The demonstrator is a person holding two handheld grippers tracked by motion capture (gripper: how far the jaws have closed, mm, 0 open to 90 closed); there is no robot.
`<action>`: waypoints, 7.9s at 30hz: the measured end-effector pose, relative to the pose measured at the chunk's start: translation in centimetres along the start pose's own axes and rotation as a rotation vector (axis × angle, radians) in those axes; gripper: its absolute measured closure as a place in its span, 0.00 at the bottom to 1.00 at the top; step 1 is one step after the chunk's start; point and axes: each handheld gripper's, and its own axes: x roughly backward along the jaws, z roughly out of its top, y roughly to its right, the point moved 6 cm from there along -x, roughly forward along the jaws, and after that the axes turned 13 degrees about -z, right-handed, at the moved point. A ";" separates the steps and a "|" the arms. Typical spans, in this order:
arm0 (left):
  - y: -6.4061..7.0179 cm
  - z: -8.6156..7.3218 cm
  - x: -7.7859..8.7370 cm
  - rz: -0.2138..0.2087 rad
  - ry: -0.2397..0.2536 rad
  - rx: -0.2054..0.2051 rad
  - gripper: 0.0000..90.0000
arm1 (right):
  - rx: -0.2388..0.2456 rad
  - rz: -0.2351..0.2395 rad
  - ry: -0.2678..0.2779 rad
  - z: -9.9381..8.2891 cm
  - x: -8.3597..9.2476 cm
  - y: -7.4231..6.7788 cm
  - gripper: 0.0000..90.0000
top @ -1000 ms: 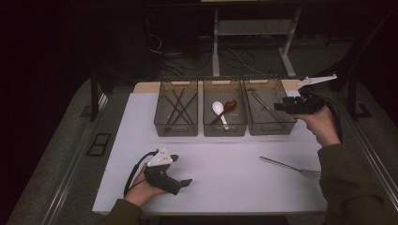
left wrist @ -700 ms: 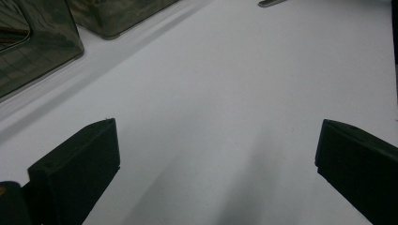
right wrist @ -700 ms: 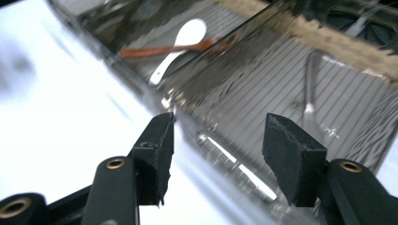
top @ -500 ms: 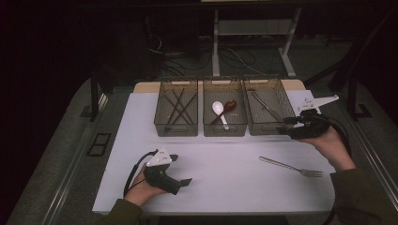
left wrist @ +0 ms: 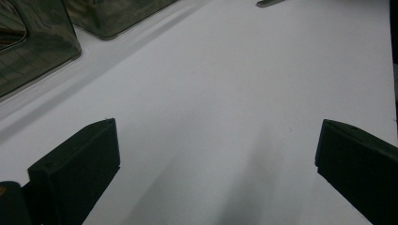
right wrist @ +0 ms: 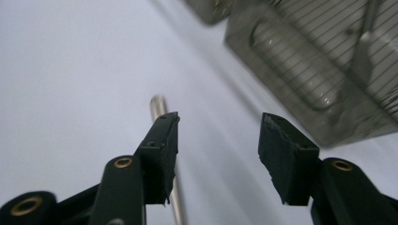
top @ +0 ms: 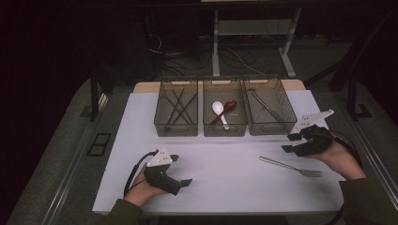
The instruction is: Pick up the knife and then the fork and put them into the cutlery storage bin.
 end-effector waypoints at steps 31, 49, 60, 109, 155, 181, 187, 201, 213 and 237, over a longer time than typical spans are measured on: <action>0.0 -0.1 -0.1 -0.001 -0.007 0.003 0.00 | 0.271 0.081 -0.387 -5.0 -2.8 -2.3 0.85; 0.1 -0.2 -0.3 -0.002 -0.018 0.002 0.00 | 0.291 0.107 -0.415 -4.7 -3.1 -2.5 0.94; 0.1 -0.2 -0.2 -0.002 -0.020 -0.001 0.00 | 0.224 0.078 -0.322 -4.2 -2.8 -1.3 0.94; 0.1 -0.2 -0.3 0.002 -0.026 -0.003 0.00 | -0.338 -0.083 0.228 0.7 0.3 5.2 0.94; 0.2 -0.1 -0.4 -0.001 -0.025 -0.007 0.00 | -0.436 -0.182 0.263 9.3 -4.2 10.1 0.94; 0.4 -0.1 -0.6 -0.009 -0.021 -0.003 0.00 | -0.290 -0.169 -0.074 8.3 -10.8 9.4 0.94; 0.4 -0.1 -0.6 -0.011 -0.022 -0.005 0.00 | -0.245 -0.156 -0.153 7.8 -11.5 8.9 0.94; 0.4 -0.1 -0.6 -0.011 -0.022 -0.006 0.00 | -0.191 -0.134 -0.244 7.6 -12.2 8.3 0.81; 0.3 -0.1 -0.5 -0.009 -0.023 -0.007 0.00 | -0.299 -0.114 -0.100 8.5 -10.1 9.2 0.57; -0.4 0.1 0.0 0.011 0.009 0.019 0.00 | -0.368 -0.077 0.169 7.5 -5.0 7.4 0.39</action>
